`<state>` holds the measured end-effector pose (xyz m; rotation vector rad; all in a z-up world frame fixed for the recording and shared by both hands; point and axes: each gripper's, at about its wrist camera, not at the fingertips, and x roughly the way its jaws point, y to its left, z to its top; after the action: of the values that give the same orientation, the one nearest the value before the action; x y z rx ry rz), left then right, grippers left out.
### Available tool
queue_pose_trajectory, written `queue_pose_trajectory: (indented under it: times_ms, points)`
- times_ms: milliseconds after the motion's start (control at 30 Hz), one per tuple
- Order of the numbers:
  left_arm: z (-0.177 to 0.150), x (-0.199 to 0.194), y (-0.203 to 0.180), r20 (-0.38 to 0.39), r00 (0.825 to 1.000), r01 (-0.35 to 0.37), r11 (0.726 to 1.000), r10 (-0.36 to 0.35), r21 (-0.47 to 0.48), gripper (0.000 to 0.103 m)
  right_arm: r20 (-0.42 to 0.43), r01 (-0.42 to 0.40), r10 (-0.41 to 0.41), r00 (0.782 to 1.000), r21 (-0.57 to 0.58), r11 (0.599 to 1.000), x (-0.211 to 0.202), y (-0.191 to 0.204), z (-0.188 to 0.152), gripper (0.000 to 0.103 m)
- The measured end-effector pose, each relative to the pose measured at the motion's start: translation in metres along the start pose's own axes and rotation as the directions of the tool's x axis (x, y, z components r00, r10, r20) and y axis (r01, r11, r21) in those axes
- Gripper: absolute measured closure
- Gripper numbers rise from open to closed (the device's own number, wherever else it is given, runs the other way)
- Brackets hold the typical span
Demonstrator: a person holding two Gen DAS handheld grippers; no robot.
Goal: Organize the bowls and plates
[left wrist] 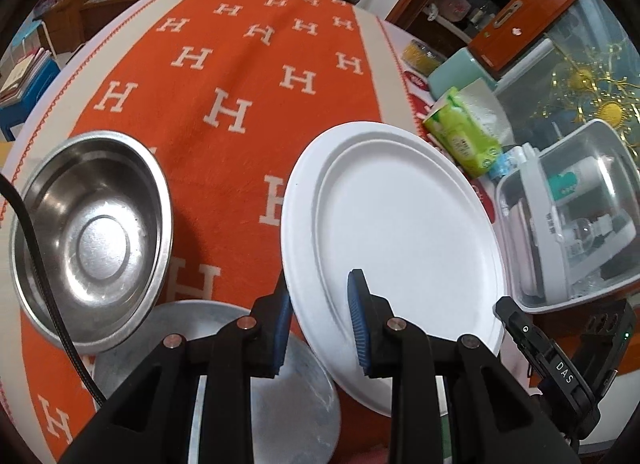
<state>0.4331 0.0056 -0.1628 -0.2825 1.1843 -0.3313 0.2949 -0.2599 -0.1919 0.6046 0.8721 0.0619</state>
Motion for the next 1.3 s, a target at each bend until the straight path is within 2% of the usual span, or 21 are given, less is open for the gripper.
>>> queue_pose_trajectory:
  times_ms: [433,800,1300]
  points:
    - [-0.034,-0.078,-0.023,0.094,0.994,0.041,0.997,-0.048,0.072,0.078,0.126,-0.035,0.046,0.991,-0.092,0.995,-0.076,0.028,-0.011,0.082]
    - [-0.082,-0.150,-0.036,0.160,0.983,0.071,0.989,-0.092,0.131,0.078,0.211,-0.024,0.064,0.975,-0.187,0.982,-0.150,0.054,-0.047,0.080]
    - [-0.166,-0.211,-0.037,0.219,0.971,0.068,0.989,-0.096,0.131,0.078,0.223,0.003,0.063,0.973,-0.284,0.959,-0.212,0.069,-0.097,0.079]
